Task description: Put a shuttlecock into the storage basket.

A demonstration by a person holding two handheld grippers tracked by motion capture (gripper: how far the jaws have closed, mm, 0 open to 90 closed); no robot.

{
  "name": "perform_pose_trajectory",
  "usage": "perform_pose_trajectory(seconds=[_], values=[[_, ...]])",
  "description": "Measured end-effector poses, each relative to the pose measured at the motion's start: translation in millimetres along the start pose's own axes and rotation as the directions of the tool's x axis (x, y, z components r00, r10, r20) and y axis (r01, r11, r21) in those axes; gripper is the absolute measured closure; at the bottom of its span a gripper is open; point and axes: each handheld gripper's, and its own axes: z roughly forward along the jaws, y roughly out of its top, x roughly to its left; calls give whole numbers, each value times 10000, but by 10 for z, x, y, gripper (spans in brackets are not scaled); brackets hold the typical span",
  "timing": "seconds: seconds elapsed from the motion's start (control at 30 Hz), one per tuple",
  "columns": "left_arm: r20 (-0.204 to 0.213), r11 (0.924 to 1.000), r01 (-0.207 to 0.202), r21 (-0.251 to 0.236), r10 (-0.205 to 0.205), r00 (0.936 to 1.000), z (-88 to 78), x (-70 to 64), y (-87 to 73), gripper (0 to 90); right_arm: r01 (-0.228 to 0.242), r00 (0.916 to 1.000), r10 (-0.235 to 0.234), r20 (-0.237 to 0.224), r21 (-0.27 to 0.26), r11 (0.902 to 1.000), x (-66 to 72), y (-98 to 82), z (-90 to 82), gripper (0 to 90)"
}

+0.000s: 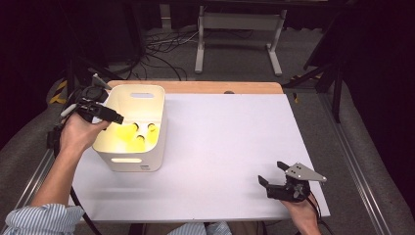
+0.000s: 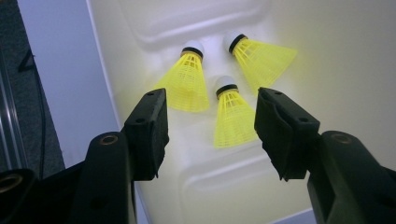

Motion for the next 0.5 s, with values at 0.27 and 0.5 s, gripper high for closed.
perform_pose_trajectory(seconds=[0.27,0.5], values=[[-97,9998,159,-113,-160,9998,-49,67,-37,452,4,10000,-4,4,8,10000,1,0,1,126],[-124,9997,235,-105,-237,9996,-59,113,-66,452,6,10000,-6,8,12,10000,1,0,1,126]])
